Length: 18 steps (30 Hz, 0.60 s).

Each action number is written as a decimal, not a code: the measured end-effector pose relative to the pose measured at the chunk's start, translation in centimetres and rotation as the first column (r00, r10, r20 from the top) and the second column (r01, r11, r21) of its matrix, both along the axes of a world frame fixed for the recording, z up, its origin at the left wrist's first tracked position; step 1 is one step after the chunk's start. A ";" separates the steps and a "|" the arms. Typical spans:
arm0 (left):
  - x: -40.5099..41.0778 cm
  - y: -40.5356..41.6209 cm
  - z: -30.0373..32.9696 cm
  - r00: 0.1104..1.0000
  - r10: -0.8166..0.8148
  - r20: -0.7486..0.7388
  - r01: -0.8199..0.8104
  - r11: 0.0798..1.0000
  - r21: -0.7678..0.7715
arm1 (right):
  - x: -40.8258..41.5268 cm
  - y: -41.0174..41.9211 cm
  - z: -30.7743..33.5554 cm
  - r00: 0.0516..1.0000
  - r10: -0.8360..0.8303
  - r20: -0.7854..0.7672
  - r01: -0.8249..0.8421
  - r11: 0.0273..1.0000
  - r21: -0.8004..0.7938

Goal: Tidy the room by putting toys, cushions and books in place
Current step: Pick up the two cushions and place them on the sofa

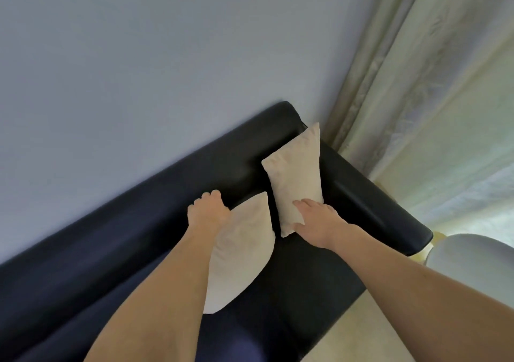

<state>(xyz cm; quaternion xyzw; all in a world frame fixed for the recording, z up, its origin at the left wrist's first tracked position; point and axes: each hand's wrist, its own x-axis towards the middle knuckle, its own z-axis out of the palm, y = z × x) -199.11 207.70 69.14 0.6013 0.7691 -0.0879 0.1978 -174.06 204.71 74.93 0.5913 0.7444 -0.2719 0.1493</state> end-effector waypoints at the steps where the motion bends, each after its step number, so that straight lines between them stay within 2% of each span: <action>1: 1.4 0.2 0.3 0.998 -0.064 -0.002 0.064 0.998 0.002 | 0.3 -0.1 0.0 1.000 -0.021 -0.011 0.021 1.000 0.000; 6: 8.1 -1.6 0.1 0.960 -0.276 -0.034 0.274 0.960 -0.060 | 3.4 -1.5 0.0 0.993 -0.104 -0.055 0.105 0.994 0.019; 9: 10.7 -4.7 -1.7 0.946 -0.325 -0.011 0.316 0.928 -0.197 | 6.3 -3.2 -0.3 0.989 -0.138 -0.046 0.140 0.990 0.034; 13: 11.7 -10.4 -5.2 0.908 -0.394 -0.143 0.315 0.868 -0.384 | 9.7 -5.7 -1.8 0.984 -0.178 -0.017 0.178 0.984 -0.008; 15: 12.5 -11.7 -5.7 0.913 -0.385 -0.134 0.312 0.871 -0.379 | 10.5 -6.9 -2.8 0.981 -0.194 -0.030 0.193 0.981 -0.030; 18: 15.0 -10.9 -4.8 0.913 -0.399 -0.084 0.360 0.885 -0.294 | 11.1 -9.2 -3.8 0.971 -0.230 -0.068 0.226 0.972 -0.065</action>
